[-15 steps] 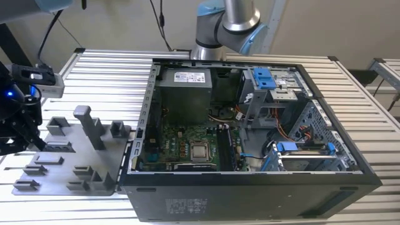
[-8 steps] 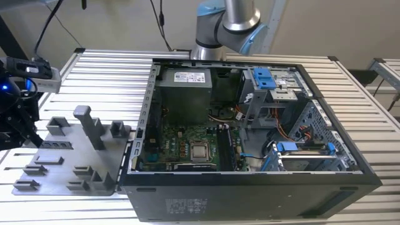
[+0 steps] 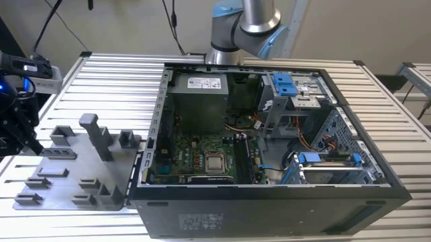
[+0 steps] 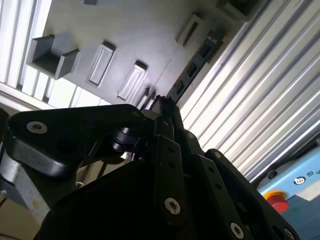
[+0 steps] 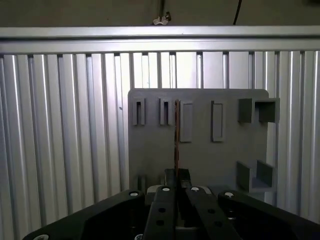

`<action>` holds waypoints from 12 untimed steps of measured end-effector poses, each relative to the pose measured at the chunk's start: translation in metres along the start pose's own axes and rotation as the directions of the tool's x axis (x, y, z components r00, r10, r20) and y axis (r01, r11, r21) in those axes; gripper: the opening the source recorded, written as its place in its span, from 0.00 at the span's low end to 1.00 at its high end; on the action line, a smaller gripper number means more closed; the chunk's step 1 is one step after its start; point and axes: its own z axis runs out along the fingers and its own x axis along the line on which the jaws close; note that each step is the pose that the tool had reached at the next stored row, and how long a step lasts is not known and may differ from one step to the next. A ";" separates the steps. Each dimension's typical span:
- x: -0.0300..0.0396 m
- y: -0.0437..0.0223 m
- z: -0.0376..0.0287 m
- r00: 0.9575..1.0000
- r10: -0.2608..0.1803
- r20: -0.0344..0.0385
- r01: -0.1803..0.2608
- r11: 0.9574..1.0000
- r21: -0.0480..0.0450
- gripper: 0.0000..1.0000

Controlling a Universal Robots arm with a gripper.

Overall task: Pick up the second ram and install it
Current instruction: 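Pick up the second ram and move it above second insertion slot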

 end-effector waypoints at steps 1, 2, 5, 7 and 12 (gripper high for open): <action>-0.0001 0.0000 -0.0013 1.000 0.000 0.000 0.000 1.000 0.000 0.14; -0.0002 0.0001 -0.0025 1.000 0.000 0.000 0.000 1.000 0.000 0.14; -0.0004 0.0002 -0.0065 1.000 0.000 0.000 0.000 1.000 0.000 0.14; -0.0006 0.0003 -0.0092 1.000 0.000 0.000 0.000 1.000 0.000 0.14; -0.0010 0.0004 -0.0157 1.000 0.000 0.000 0.000 1.000 0.000 0.14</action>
